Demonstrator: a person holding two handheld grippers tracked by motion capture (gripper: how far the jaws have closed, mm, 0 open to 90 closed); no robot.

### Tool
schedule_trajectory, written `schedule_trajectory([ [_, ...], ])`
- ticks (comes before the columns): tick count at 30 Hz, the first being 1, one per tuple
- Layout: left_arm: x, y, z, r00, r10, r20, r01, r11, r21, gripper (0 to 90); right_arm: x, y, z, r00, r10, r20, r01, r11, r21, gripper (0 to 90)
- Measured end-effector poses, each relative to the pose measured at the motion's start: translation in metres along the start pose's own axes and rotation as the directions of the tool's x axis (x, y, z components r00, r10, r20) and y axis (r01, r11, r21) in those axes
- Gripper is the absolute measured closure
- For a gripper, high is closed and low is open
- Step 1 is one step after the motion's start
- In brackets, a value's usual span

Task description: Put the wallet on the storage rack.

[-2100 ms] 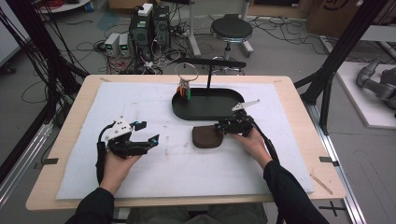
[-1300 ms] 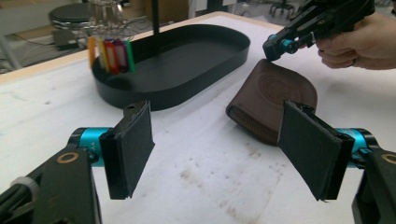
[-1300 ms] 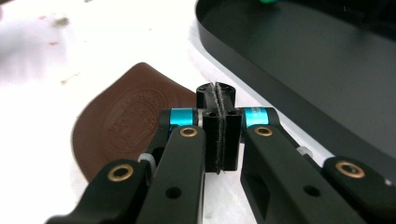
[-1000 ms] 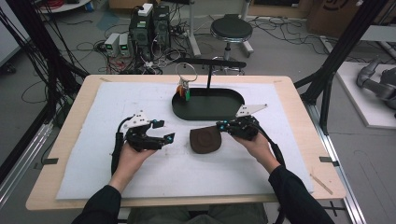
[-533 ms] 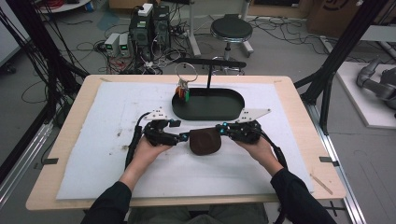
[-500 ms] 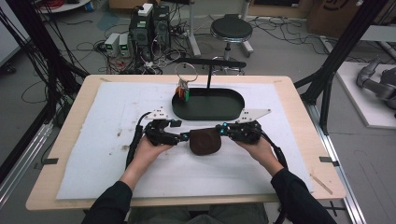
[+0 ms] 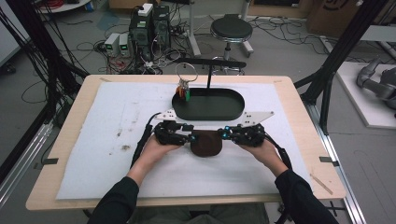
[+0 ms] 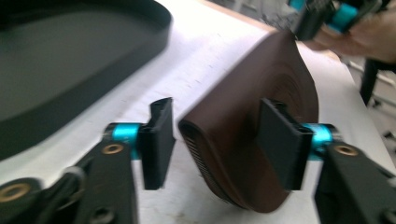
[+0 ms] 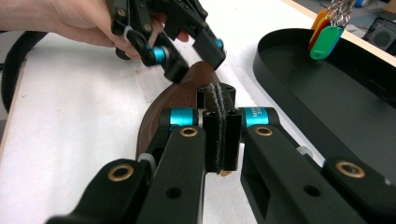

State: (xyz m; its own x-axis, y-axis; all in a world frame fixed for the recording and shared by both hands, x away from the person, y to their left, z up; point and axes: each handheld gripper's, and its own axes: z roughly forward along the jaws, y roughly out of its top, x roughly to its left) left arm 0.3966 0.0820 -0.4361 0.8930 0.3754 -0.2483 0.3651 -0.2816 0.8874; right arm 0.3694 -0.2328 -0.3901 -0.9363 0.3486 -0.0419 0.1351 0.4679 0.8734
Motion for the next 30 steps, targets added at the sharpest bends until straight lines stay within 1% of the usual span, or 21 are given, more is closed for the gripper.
schedule_trajectory([
  [2, -0.001, 0.001, 0.000, 1.0000, 0.001, -0.001, -0.001, 1.0000, -0.001, 47.9, 0.000, -0.001, -0.001, 1.0000, -0.001, -0.007, 0.001, 1.000, 0.003, 90.0],
  [5, -0.003, 0.002, -0.004, 0.9997, 0.022, -0.009, -0.022, 0.9997, 0.005, 53.6, -0.001, -0.002, -0.002, 0.9998, -0.003, -0.018, 0.003, 1.000, 0.004, 90.0],
  [8, -0.007, 0.002, -0.007, 0.9983, 0.054, -0.021, -0.054, 0.9985, 0.006, 57.8, -0.001, -0.002, -0.003, 0.9995, 0.001, -0.031, 0.000, 1.000, 0.005, 89.9],
  [9, -0.009, 0.003, -0.008, 0.9971, 0.071, -0.026, -0.071, 0.9974, 0.010, 58.9, -0.001, -0.002, -0.004, 0.9993, -0.003, -0.036, 0.003, 1.000, 0.005, 89.6],
  [10, -0.011, 0.003, -0.009, 0.9953, 0.092, -0.029, -0.092, 0.9957, 0.015, 60.1, -0.001, -0.003, -0.005, 0.9992, 0.000, -0.040, 0.000, 1.000, -0.001, 87.3],
  [11, -0.013, 0.004, -0.009, 0.9939, 0.108, -0.022, -0.108, 0.9941, 0.011, 61.7, -0.001, -0.003, -0.006, 0.9990, 0.004, -0.044, -0.004, 1.000, -0.005, 85.1],
  [12, -0.017, 0.006, -0.009, 0.9911, 0.131, -0.023, -0.131, 0.9914, 0.005, 63.1, -0.002, -0.003, -0.006, 0.9989, 0.006, -0.046, -0.007, 1.000, -0.009, 83.4],
  [13, -0.020, 0.006, -0.008, 0.9889, 0.145, -0.030, -0.145, 0.9894, 0.003, 63.7, -0.002, -0.003, -0.007, 0.9986, 0.006, -0.052, -0.007, 1.000, -0.010, 82.3],
  [15, -0.025, 0.008, -0.007, 0.9821, 0.183, -0.045, -0.183, 0.9831, 0.010, 64.3, -0.002, -0.003, -0.007, 0.9982, 0.004, -0.059, -0.005, 1.000, -0.014, 79.6],
  [16, -0.026, 0.008, -0.006, 0.9813, 0.187, -0.047, -0.187, 0.9824, 0.010, 64.7, -0.002, -0.003, -0.007, 0.9982, 0.005, -0.060, -0.006, 1.000, -0.009, 79.3],
  [17, -0.026, 0.008, -0.007, 0.9803, 0.193, -0.040, -0.193, 0.9811, 0.010, 65.1, -0.002, -0.004, -0.007, 0.9978, 0.005, -0.066, -0.005, 1.000, -0.006, 76.8],
  [18, -0.027, 0.008, -0.007, 0.9801, 0.195, -0.038, -0.195, 0.9809, 0.010, 65.7, -0.002, -0.004, -0.007, 0.9979, 0.011, -0.063, -0.011, 1.000, -0.004, 70.7],
  [21, -0.029, 0.008, -0.008, 0.9786, 0.203, -0.034, -0.202, 0.9792, 0.012, 66.8, -0.006, -0.005, -0.010, 0.9970, 0.045, -0.063, -0.047, 0.999, -0.025, 59.9],
  [22, -0.031, 0.008, -0.008, 0.9774, 0.208, -0.037, -0.208, 0.9781, 0.014, 66.9, -0.008, -0.006, -0.010, 0.9954, 0.061, -0.074, -0.063, 0.998, -0.026, 57.9],
  [23, -0.032, 0.009, -0.008, 0.9761, 0.214, -0.040, -0.213, 0.9768, 0.020, 66.9, -0.009, -0.007, -0.010, 0.9935, 0.076, -0.085, -0.078, 0.997, -0.024, 53.4],
  [24, -0.033, 0.009, -0.008, 0.9762, 0.213, -0.043, -0.212, 0.9771, 0.018, 66.9, -0.010, -0.007, -0.009, 0.9921, 0.087, -0.091, -0.089, 0.996, -0.019, 49.7],
  [25, -0.034, 0.008, -0.009, 0.9744, 0.219, -0.050, -0.219, 0.9757, 0.015, 66.9, -0.010, -0.008, -0.008, 0.9893, 0.102, -0.104, -0.103, 0.995, -0.008, 49.1],
  [27, -0.036, 0.005, -0.009, 0.9764, 0.208, -0.060, -0.208, 0.9781, -0.002, 67.2, -0.007, -0.010, -0.003, 0.9849, 0.126, -0.119, -0.124, 0.992, 0.023, 45.4],
  [30, -0.036, 0.004, -0.010, 0.9768, 0.204, -0.064, -0.204, 0.9789, 0.002, 67.4, -0.003, -0.013, 0.004, 0.9827, 0.136, -0.126, -0.128, 0.990, 0.066, 45.2],
])
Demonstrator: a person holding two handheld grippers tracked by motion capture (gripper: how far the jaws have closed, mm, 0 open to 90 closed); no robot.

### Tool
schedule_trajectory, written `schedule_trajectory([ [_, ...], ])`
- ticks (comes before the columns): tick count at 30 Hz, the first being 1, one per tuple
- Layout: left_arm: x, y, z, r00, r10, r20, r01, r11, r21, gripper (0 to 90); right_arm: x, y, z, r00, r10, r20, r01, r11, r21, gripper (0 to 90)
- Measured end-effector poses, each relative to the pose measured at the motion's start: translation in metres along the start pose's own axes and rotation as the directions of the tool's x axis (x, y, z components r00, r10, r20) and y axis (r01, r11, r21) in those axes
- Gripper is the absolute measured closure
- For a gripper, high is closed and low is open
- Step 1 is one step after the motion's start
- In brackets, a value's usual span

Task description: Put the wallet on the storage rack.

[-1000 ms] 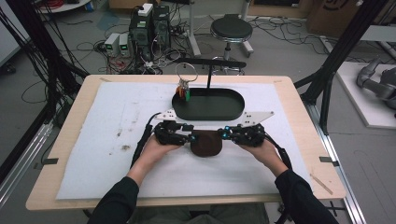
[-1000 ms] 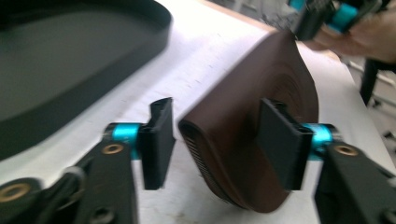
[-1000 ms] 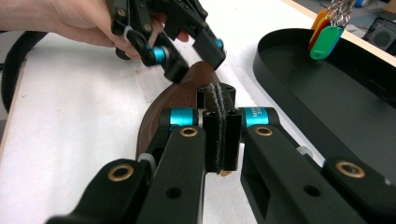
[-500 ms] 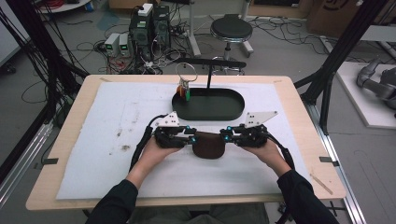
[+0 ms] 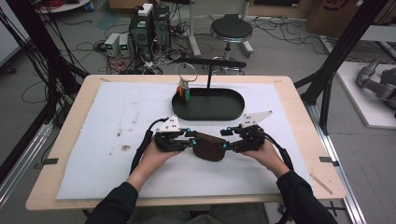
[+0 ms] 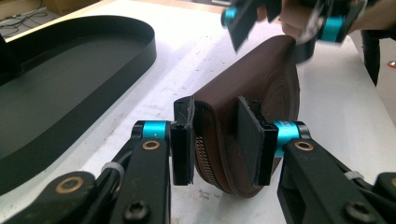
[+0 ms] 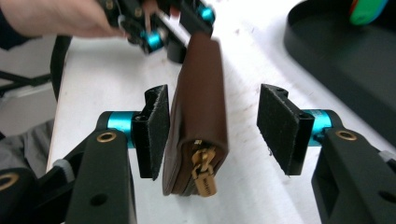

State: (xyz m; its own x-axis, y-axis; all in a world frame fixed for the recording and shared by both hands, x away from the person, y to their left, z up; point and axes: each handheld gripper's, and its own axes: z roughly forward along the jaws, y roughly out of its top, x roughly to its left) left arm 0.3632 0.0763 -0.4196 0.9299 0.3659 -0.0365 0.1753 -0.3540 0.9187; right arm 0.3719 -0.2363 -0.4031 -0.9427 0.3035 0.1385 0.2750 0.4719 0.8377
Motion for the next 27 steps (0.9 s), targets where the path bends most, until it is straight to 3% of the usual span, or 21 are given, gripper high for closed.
schedule_trajectory([
  [5, -0.001, 0.000, 0.000, 1.0000, 0.001, 0.006, -0.001, 1.0000, 0.000, 67.9, -0.001, -0.006, 0.011, 0.9990, 0.041, -0.017, -0.040, 0.997, 0.060, 52.9],
  [6, -0.001, -0.001, 0.000, 1.0000, -0.001, 0.008, 0.001, 1.0000, -0.003, 67.9, -0.001, -0.007, 0.012, 0.9989, 0.037, -0.030, -0.035, 0.997, 0.066, 59.2],
  [9, 0.000, -0.001, -0.001, 0.9999, -0.008, 0.015, 0.008, 1.0000, -0.002, 67.2, -0.001, -0.007, 0.012, 0.9987, 0.026, -0.043, -0.023, 0.998, 0.065, 63.4],
  [14, 0.001, -0.002, 0.002, 0.9987, -0.050, 0.014, 0.049, 0.9984, 0.026, 47.0, -0.001, -0.007, 0.011, 0.9977, 0.009, -0.067, -0.005, 0.998, 0.059, 66.8],
  [17, 0.002, -0.002, 0.001, 0.9974, -0.072, -0.003, 0.072, 0.9972, 0.021, 40.0, 0.001, -0.006, 0.010, 0.9983, -0.013, -0.056, 0.016, 0.999, 0.052, 67.6],
  [22, 0.003, 0.002, -0.010, 0.9953, -0.094, -0.024, 0.094, 0.9956, -0.006, 34.9, -0.001, -0.004, 0.004, 0.9992, -0.004, -0.039, 0.004, 1.000, 0.013, 67.9],
  [27, 0.000, 0.007, -0.023, 0.9952, -0.083, -0.052, 0.083, 0.9965, -0.008, 31.1, -0.005, 0.003, -0.007, 1.0000, -0.003, 0.006, 0.003, 0.999, -0.034, 68.0],
])
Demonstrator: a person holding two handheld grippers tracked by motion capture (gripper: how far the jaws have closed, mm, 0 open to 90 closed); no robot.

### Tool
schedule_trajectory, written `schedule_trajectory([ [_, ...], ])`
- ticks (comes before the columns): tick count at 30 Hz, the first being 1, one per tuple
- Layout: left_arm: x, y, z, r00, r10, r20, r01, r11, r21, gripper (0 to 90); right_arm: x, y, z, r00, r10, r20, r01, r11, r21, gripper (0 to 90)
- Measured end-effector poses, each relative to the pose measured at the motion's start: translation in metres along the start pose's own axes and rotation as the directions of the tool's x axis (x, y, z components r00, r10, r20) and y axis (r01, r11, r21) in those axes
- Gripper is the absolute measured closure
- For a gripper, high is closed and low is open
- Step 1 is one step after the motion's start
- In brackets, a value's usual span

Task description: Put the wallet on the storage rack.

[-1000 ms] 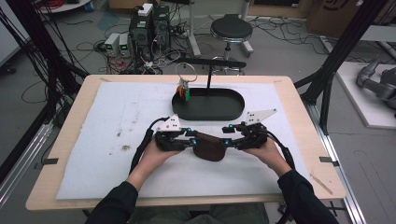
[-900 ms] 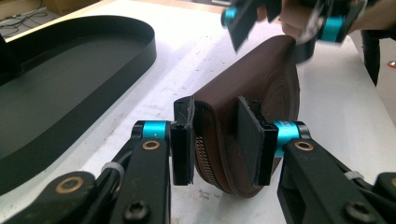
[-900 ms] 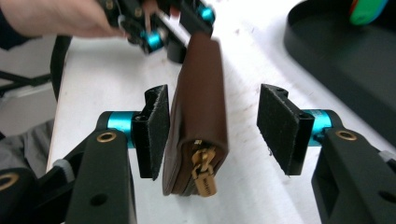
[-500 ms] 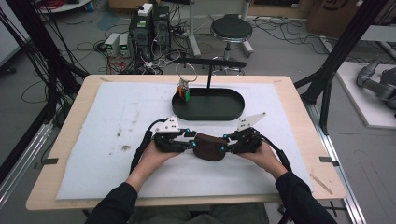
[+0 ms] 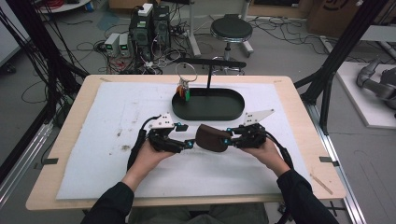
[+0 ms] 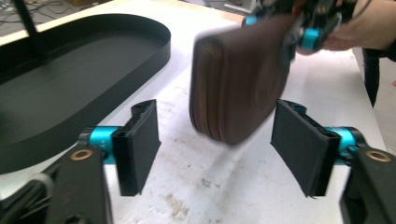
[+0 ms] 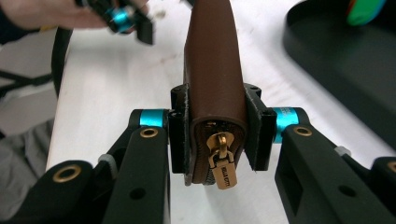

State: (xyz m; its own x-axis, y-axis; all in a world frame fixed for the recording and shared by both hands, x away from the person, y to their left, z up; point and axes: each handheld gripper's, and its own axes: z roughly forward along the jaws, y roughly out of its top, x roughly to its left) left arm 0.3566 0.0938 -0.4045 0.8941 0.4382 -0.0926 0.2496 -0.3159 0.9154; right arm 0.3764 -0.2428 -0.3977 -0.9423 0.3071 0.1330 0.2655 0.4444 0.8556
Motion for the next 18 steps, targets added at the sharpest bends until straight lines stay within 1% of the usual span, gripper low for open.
schedule_trajectory([
  [1, 0.000, 0.000, -0.003, 1.0000, 0.007, -0.005, -0.007, 1.0000, 0.004, 30.6, -0.001, 0.001, -0.002, 0.9999, -0.008, 0.015, 0.008, 1.000, -0.016, 68.0],
  [2, -0.002, 0.001, -0.008, 0.9998, 0.013, -0.016, -0.013, 0.9999, 0.005, 30.6, -0.002, 0.002, -0.004, 0.9998, 0.007, 0.021, -0.006, 1.000, -0.021, 68.0],
  [3, -0.003, 0.001, -0.012, 0.9995, 0.021, -0.025, -0.021, 0.9998, 0.005, 30.4, -0.005, 0.005, -0.006, 0.9991, 0.001, 0.042, 0.000, 1.000, -0.026, 68.0],
  [4, -0.003, 0.000, -0.015, 0.9991, 0.024, -0.034, -0.024, 0.9997, 0.002, 30.4, -0.006, 0.006, -0.008, 0.9987, 0.002, 0.051, 0.000, 1.000, -0.027, 68.0],
  [6, -0.005, -0.001, -0.026, 0.9984, 0.017, -0.054, -0.018, 0.9997, -0.018, 30.4, -0.010, 0.009, -0.012, 0.9971, 0.012, 0.075, -0.008, 0.999, -0.046, 68.0],
  [8, -0.007, -0.002, -0.035, 0.9967, 0.022, -0.078, -0.024, 0.9992, -0.030, 29.6, -0.012, 0.012, -0.014, 0.9949, 0.022, 0.099, -0.017, 0.998, -0.055, 68.0],
  [11, -0.010, -0.005, -0.047, 0.9946, 0.027, -0.100, -0.032, 0.9983, -0.049, 29.5, -0.017, 0.016, -0.017, 0.9900, 0.037, 0.136, -0.027, 0.997, -0.075, 68.0],
  [13, -0.014, -0.008, -0.055, 0.9925, 0.027, -0.119, -0.034, 0.9973, -0.065, 29.1, -0.022, 0.019, -0.018, 0.9862, 0.042, 0.160, -0.031, 0.997, -0.065, 67.9],
  [14, -0.014, -0.008, -0.058, 0.9917, 0.028, -0.126, -0.037, 0.9971, -0.067, 28.6, -0.024, 0.022, -0.018, 0.9822, 0.043, 0.183, -0.032, 0.998, -0.061, 67.9],
  [15, -0.016, -0.010, -0.061, 0.9906, 0.029, -0.133, -0.039, 0.9966, -0.073, 28.5, -0.026, 0.023, -0.018, 0.9809, 0.048, 0.188, -0.037, 0.997, -0.061, 67.9],
  [17, -0.018, -0.012, -0.067, 0.9890, 0.033, -0.144, -0.045, 0.9958, -0.080, 28.5, -0.030, 0.029, -0.018, 0.9747, 0.052, 0.217, -0.038, 0.997, -0.068, 67.9],
  [18, -0.019, -0.014, -0.069, 0.9882, 0.033, -0.149, -0.046, 0.9954, -0.084, 28.5, -0.033, 0.031, -0.018, 0.9736, 0.058, 0.221, -0.044, 0.997, -0.067, 67.9],
])
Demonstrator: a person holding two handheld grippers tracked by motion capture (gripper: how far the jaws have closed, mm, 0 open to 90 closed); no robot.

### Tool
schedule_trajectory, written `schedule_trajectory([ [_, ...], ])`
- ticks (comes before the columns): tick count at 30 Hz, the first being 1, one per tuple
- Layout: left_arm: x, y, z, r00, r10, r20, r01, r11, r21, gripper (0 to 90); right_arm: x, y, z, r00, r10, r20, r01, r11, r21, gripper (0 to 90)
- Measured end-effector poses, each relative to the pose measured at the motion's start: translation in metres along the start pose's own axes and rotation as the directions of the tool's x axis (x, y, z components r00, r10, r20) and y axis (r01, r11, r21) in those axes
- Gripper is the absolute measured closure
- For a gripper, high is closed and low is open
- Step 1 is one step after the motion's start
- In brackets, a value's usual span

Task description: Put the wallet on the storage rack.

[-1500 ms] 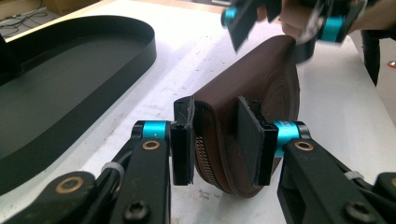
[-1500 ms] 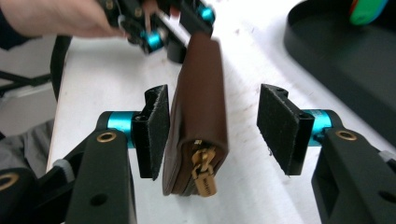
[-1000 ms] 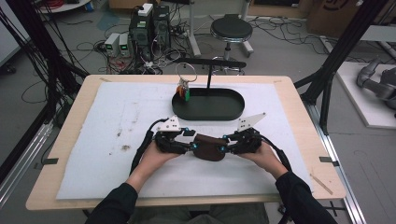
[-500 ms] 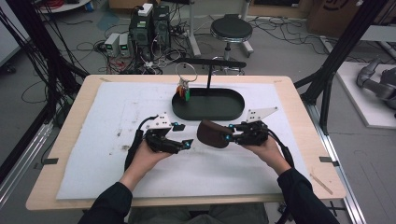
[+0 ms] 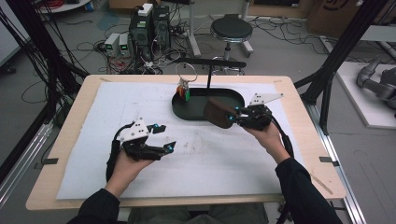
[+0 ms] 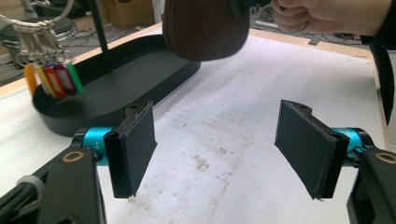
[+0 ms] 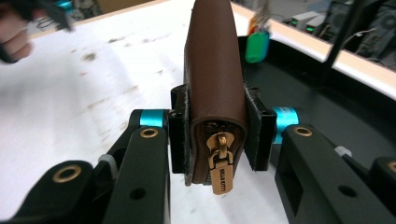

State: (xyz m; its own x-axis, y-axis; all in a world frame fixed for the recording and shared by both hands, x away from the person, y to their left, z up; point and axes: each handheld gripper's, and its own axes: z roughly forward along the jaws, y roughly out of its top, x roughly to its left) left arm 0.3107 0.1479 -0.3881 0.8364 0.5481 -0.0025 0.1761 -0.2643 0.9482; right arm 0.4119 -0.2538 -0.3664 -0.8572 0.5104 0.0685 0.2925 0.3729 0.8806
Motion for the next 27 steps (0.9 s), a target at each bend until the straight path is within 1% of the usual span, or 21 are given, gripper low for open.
schedule_trajectory([
  [3, -0.001, -0.003, -0.007, 0.9999, -0.003, -0.012, 0.003, 0.9999, -0.010, 28.5, -0.007, 0.010, 0.005, 0.9991, -0.004, 0.043, 0.004, 1.000, 0.008, 67.9],
  [7, 0.000, -0.007, -0.010, 0.9998, -0.007, -0.020, 0.007, 0.9999, -0.016, 28.5, -0.015, 0.021, 0.012, 0.9982, -0.004, 0.059, 0.002, 1.000, 0.026, 67.9],
  [9, 0.000, -0.008, -0.010, 0.9997, -0.007, -0.021, 0.007, 0.9998, -0.017, 28.5, -0.018, 0.026, 0.017, 0.9977, -0.017, 0.066, 0.015, 0.999, 0.038, 67.9],
  [13, -0.001, -0.011, -0.009, 0.9998, -0.006, -0.017, 0.006, 0.9999, -0.014, 28.5, -0.022, 0.033, 0.030, 0.9960, -0.020, 0.087, 0.014, 0.998, 0.067, 67.9],
  [14, -0.001, -0.011, -0.009, 0.9998, -0.004, -0.017, 0.004, 0.9999, -0.014, 28.5, -0.024, 0.035, 0.033, 0.9954, -0.031, 0.091, 0.024, 0.997, 0.077, 67.9],
  [16, -0.001, -0.011, -0.009, 0.9999, -0.002, -0.015, 0.002, 0.9998, -0.018, 28.5, -0.026, 0.036, 0.040, 0.9943, -0.035, 0.100, 0.027, 0.997, 0.078, 67.9],
  [19, -0.002, -0.011, -0.009, 0.9999, 0.007, -0.012, -0.007, 0.9998, -0.016, 28.5, -0.028, 0.035, 0.048, 0.9913, -0.030, 0.128, 0.019, 0.995, 0.093, 67.9],
  [20, -0.002, -0.011, -0.008, 0.9999, 0.006, -0.012, -0.006, 0.9998, -0.017, 28.5, -0.031, 0.034, 0.052, 0.9896, -0.040, 0.138, 0.026, 0.995, 0.101, 67.9],
  [22, -0.002, -0.012, -0.008, 0.9999, 0.006, -0.009, -0.006, 0.9998, -0.017, 28.5, -0.034, 0.033, 0.059, 0.9888, -0.025, 0.147, 0.007, 0.992, 0.123, 67.9],
  [24, -0.003, -0.012, -0.007, 1.0000, 0.003, -0.008, -0.003, 0.9999, -0.015, 28.5, -0.038, 0.032, 0.064, 0.9873, -0.025, 0.157, 0.005, 0.992, 0.126, 67.9],
  [26, -0.003, -0.012, -0.006, 1.0000, 0.007, -0.006, -0.007, 0.9999, -0.016, 28.6, -0.039, 0.030, 0.070, 0.9860, -0.012, 0.167, -0.011, 0.991, 0.134, 67.9],
  [27, -0.003, -0.012, -0.006, 1.0000, 0.007, -0.006, -0.007, 0.9999, -0.016, 28.5, -0.040, 0.029, 0.073, 0.9844, -0.018, 0.175, -0.008, 0.990, 0.143, 67.9],
])
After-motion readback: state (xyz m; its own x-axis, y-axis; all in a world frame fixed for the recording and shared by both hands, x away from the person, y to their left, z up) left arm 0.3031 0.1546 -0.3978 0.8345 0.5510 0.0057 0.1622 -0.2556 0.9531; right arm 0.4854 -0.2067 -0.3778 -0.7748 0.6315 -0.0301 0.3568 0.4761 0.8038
